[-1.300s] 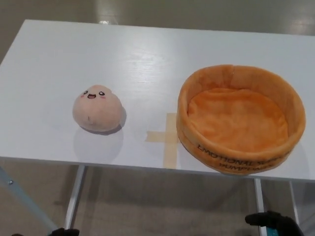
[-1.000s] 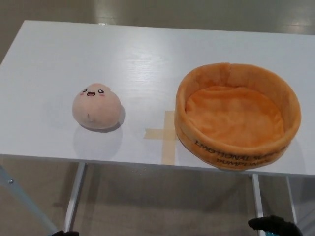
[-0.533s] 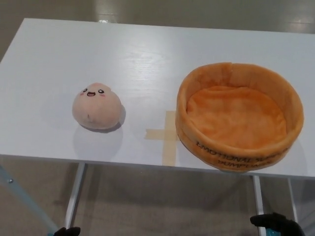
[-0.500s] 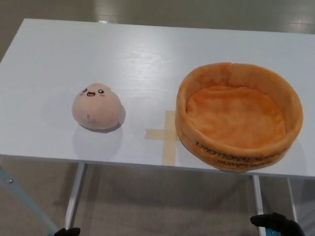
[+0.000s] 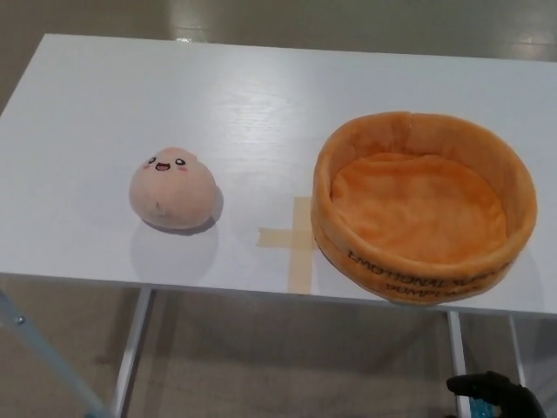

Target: Use the left hand to pick up the pink round toy on the left and place it inside the orange plate on the desk.

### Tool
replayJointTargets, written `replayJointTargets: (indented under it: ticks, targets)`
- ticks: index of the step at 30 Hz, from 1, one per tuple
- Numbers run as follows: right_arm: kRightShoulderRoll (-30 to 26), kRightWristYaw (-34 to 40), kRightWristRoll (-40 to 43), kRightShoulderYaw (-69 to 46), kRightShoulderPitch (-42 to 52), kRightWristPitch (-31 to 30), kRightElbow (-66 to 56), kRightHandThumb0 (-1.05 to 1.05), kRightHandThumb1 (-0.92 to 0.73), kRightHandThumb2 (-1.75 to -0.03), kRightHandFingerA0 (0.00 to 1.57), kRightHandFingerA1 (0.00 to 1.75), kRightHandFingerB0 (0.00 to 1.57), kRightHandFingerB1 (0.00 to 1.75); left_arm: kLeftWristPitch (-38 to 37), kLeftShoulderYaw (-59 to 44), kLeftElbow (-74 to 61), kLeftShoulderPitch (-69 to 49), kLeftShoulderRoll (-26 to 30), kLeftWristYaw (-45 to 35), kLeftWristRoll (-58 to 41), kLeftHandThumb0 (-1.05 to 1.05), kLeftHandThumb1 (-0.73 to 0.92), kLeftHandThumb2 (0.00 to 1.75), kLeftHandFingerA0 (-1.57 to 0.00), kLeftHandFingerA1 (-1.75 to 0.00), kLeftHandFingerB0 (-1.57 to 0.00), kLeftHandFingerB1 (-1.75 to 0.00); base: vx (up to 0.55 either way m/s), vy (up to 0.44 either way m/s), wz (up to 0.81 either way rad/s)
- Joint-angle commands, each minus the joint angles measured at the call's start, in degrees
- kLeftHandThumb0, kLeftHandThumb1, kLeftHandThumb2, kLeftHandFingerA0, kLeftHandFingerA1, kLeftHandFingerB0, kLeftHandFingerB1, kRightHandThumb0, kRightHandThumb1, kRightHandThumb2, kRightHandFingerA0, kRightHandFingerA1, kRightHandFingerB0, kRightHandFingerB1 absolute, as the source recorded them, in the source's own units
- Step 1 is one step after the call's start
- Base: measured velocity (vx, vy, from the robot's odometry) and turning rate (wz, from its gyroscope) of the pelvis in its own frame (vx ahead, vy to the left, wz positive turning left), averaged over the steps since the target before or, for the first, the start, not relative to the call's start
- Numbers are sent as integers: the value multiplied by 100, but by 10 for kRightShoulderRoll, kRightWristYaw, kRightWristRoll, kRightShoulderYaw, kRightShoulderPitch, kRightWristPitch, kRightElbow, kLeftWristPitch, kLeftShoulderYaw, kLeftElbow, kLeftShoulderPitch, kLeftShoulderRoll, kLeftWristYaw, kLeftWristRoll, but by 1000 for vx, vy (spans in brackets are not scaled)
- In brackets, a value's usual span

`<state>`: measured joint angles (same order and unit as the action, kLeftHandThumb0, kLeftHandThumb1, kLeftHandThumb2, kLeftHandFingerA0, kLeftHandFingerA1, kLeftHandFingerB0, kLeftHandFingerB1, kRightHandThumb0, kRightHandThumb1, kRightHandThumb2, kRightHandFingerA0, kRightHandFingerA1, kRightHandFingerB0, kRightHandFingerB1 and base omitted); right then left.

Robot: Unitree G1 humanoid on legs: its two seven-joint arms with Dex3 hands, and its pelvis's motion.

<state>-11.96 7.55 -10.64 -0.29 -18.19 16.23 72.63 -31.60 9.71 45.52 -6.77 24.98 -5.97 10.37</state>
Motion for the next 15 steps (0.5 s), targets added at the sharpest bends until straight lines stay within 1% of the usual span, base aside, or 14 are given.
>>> replayJointTargets:
  ticks: [1,3,5,6,7,8,10,11,12,13,15]
  targets:
    - [-3,-7,7,-5,-1,0,6,-23,-58,-56,49,86,42,72,-40,29,-193,-81,56,-128,-36,-26,41,94,-7,-51,-7,-49,0,0,0]
    - [-2,-5,7,-6,-3,-1,6,-22,-57,-56,49,85,42,73,-29,34,-254,-97,68,-151,-58,-27,38,92,-8,-51,-8,-49,0,0,0]
    - [-2,-6,8,-7,-4,0,6,-22,-58,-56,48,84,42,72,-3,37,-329,-118,81,-173,-85,-26,38,92,-9,-51,-9,-50,0,0,0]
    - [-2,-6,8,-7,-4,0,6,-22,-58,-56,48,84,42,72,3,37,-340,-121,83,-175,-87,-26,38,92,-9,-51,-9,-50,0,0,0]
    - [-2,-8,7,-6,-5,0,7,-23,-57,-58,50,85,42,73,2,41,-406,-138,101,-185,-104,-25,38,92,-9,-51,-8,-49,0,0,0]
    - [-3,-7,5,-5,-6,-2,7,-25,-57,-57,51,85,44,72,-1,43,-442,-146,110,-189,-114,-25,38,92,-10,-51,-9,-50,0,0,0]
    - [-3,-3,2,-3,-6,-4,7,-22,-56,-56,52,86,45,74,-5,42,-474,-153,116,-189,-124,-24,37,91,-11,-52,-11,-50,0,0,0]
    - [-3,-3,1,-2,-6,-3,7,-22,-56,-56,52,86,45,74,-7,41,-489,-155,120,-190,-131,-45,47,65,-23,-36,-22,-35,0,0,0]
    - [-3,-3,1,-2,-6,-4,7,-22,-56,-56,52,86,45,74,-7,40,-501,-156,123,-192,-137,-45,47,65,-23,-36,-22,-35,0,0,0]
    - [-4,-6,0,-1,-8,-6,7,-23,-57,-56,51,85,44,73,-22,40,-526,-149,128,-201,-170,-24,36,91,-10,-52,-10,-51,0,0,0]
    - [-4,-9,3,-3,-7,-6,7,-21,-57,-57,50,85,44,73,-33,39,-543,-144,132,-206,-190,-24,35,90,-10,-52,-10,-50,0,0,0]
